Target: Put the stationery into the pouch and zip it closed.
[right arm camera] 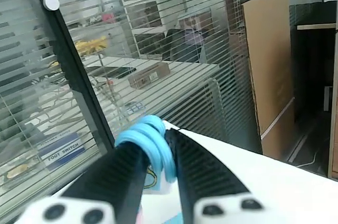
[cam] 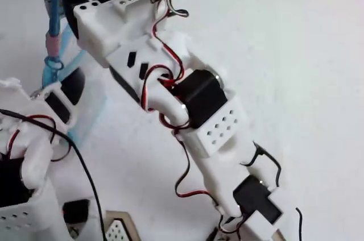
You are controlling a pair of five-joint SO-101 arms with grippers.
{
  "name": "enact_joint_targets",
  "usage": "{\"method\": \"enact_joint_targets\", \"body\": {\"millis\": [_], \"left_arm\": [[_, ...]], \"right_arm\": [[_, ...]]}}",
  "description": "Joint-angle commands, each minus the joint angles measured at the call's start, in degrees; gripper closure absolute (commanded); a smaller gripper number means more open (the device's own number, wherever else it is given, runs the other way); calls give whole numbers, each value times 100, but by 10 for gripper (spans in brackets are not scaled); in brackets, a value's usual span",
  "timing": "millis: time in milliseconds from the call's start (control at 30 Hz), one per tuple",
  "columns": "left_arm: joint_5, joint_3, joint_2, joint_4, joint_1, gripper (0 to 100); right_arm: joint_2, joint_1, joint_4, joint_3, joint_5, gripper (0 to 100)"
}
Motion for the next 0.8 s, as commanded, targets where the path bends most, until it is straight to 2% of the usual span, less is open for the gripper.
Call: {"method": "enact_joint_targets", "body": {"millis": [0,100,233,500,767], "left_arm": [[-343,255,-48,-62,-75,722],[-703,677,-84,-325,-4,738],[-1178,835,-92,-475,92,826],[-1442,791,-92,-730,277,982],[-1424,237,-92,-563,268,978]], "right_arm": [[-286,-31,4,-273,53,983],[-286,4,4,-273,53,983],[-286,4,4,-273,53,983],[-286,13,4,-273,44,983],[-277,673,-31,-246,-88,983]]}}
